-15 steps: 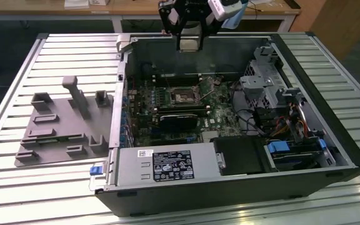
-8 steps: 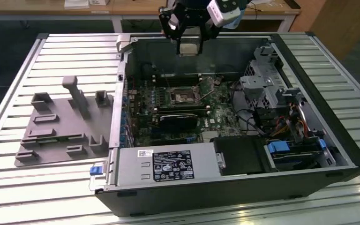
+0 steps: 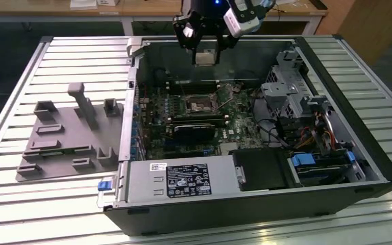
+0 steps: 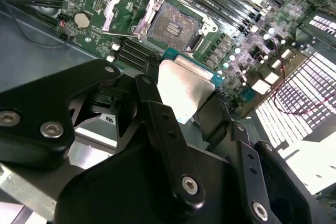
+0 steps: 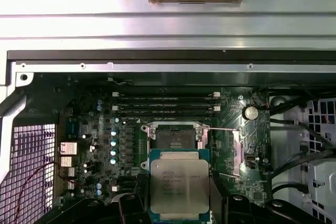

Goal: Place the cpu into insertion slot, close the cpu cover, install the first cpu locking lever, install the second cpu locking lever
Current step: 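Place the cpu into insertion slot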

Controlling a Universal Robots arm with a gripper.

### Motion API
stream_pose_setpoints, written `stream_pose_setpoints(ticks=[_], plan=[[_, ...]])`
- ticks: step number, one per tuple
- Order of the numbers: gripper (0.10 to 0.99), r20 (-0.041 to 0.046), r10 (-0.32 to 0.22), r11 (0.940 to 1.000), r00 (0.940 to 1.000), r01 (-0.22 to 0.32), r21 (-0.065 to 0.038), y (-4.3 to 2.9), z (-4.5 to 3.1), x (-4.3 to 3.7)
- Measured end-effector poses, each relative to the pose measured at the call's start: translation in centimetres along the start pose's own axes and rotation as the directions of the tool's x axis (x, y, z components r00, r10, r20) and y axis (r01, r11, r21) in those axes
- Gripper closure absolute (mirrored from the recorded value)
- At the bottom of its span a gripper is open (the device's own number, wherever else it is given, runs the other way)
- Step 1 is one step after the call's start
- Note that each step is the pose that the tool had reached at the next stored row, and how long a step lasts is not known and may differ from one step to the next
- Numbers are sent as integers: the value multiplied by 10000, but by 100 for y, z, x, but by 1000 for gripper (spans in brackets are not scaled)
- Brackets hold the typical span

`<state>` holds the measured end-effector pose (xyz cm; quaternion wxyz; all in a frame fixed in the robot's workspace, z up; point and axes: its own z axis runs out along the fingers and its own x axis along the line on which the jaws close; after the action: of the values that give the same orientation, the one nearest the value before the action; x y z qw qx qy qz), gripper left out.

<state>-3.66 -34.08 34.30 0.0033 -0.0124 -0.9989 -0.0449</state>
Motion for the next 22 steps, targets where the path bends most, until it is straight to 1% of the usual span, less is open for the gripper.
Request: stream_pose_setpoints(ticks=[22], plan=[[545, 54, -24, 10000, 10000, 24, -1, -36, 399, 6]])
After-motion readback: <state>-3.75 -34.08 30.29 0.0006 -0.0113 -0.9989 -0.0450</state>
